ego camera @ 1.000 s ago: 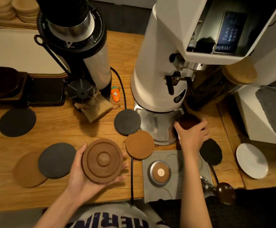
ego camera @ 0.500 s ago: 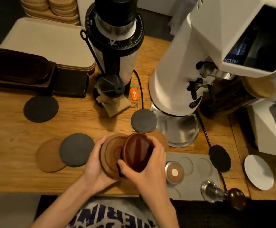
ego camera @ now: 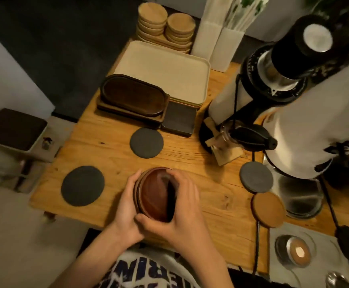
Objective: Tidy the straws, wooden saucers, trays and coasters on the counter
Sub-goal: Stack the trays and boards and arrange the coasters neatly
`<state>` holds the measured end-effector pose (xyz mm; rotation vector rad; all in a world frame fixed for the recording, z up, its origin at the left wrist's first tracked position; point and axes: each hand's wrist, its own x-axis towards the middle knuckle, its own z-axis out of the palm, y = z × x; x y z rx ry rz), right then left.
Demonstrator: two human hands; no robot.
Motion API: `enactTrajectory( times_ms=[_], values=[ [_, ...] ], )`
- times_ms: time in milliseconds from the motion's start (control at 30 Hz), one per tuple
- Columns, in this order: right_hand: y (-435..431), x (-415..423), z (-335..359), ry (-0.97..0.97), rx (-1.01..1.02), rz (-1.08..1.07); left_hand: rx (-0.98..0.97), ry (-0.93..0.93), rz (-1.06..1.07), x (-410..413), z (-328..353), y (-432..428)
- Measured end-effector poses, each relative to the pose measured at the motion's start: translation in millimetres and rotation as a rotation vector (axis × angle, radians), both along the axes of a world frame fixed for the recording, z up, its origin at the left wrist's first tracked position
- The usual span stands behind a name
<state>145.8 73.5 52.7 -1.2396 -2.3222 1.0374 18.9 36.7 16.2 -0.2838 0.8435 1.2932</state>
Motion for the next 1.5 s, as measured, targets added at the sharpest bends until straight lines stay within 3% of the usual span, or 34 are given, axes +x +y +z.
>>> enactTrajectory(
  times_ms=[233, 767, 1100, 1500],
  values=[
    [-14.2, -65.1, -4.1, -0.034, -0.051, 0.102, -0.008, 0.004, 0.004, -67.3, 3.1, -16.5],
    [0.9, -154.4, -37.3, 0.021, -0.047, -0.128, 0.017, 0.275, -0.219, -166.5, -6.0, -18.4],
    [49.0, -224.3, -68.4, -0.261, 0.084, -0.248, 0.006, 0.608, 0.047, -207.4, -24.0, -53.8],
    [49.0, -248.8, -79.6, -0.387, 0.142, -0.300, -0.047, 0.639, 0.094, -198.6, -34.0, -64.7]
  ],
)
